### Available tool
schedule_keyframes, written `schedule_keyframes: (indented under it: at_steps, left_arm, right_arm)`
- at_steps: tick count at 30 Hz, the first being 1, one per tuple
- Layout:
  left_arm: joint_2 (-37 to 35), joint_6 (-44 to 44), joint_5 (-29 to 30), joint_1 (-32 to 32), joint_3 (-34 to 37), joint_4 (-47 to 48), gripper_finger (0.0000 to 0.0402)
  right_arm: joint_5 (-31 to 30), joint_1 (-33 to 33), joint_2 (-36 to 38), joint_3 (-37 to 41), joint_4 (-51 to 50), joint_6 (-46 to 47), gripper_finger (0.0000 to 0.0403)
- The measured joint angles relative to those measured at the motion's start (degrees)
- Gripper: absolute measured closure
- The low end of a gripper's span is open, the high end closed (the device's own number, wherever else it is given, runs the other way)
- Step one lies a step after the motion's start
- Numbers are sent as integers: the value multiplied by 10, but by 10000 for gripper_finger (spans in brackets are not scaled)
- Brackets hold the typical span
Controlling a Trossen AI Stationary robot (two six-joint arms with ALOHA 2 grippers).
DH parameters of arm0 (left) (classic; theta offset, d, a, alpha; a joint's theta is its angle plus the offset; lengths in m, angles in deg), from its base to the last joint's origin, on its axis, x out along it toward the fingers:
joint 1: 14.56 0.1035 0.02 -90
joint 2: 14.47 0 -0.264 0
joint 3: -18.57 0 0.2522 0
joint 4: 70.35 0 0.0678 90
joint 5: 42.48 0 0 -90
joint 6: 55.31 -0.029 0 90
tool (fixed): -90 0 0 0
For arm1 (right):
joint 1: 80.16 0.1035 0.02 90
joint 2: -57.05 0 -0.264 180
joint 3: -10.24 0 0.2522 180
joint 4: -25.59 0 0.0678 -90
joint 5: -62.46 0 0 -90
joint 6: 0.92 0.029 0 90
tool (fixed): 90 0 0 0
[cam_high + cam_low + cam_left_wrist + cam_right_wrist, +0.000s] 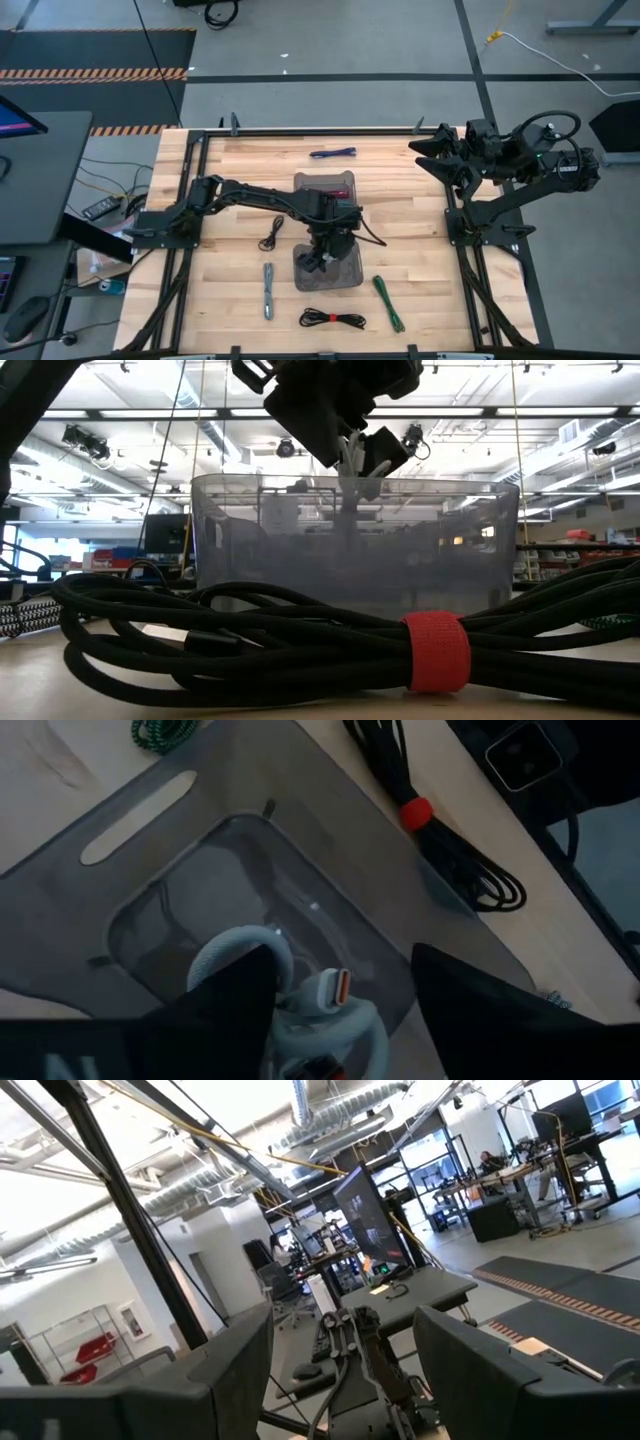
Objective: Pick and place USB-C Cables
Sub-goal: Put the white charger cable into the bottom black transparent bin
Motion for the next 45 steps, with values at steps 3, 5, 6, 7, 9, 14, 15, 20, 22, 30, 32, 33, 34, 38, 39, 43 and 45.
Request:
schedule_keyframes:
  at_steps: [3,5,6,7,9,14,15,20,22,30,32,33,34,38,39,43,45]
  left_arm:
    - [0,8,5,0,0,-5,138]
    - [0,5,15,0,0,-11,130]
    - [0,6,24,0,0,-17,127]
    - [0,19,39,0,0,-23,126]
    - [0,36,55,-3,0,-29,126]
    - [-8,6,56,-25,0,-28,130]
    - [-12,4,60,-31,0,-27,130]
    - [-29,22,123,-50,0,-31,131]
    - [-37,41,155,-52,0,-37,131]
    - [-39,83,178,-45,0,-37,131]
    - [-39,86,180,-44,0,-35,131]
    - [-39,86,180,-43,0,-36,131]
    - [-39,86,182,-43,0,-36,131]
    - [-39,87,182,-44,0,-36,131]
    - [-39,87,182,-44,0,-36,131]
    - [-39,80,160,-44,0,-37,131]
    - [-39,80,145,-44,0,-39,131]
  right_arm:
    - [0,0,0,0,0,-2,155]
    - [0,0,0,0,0,-2,155]
    - [2,0,0,0,0,-3,155]
    - [3,0,1,0,0,-4,155]
    - [4,0,1,0,0,-6,155]
    - [4,0,1,0,-2,-8,155]
    - [4,0,2,0,-4,-8,155]
    - [4,0,5,0,-15,-6,155]
    - [4,0,5,0,-16,-6,155]
    - [4,0,4,0,-21,-6,155]
    - [4,0,4,0,-21,-6,155]
    - [4,0,4,0,-21,-6,155]
    - [4,0,4,0,-21,-6,155]
    - [5,0,4,0,-21,-6,155]
    - [5,0,4,0,-22,-6,155]
    - [5,0,4,0,-22,-6,155]
    - [5,0,4,0,-22,-6,155]
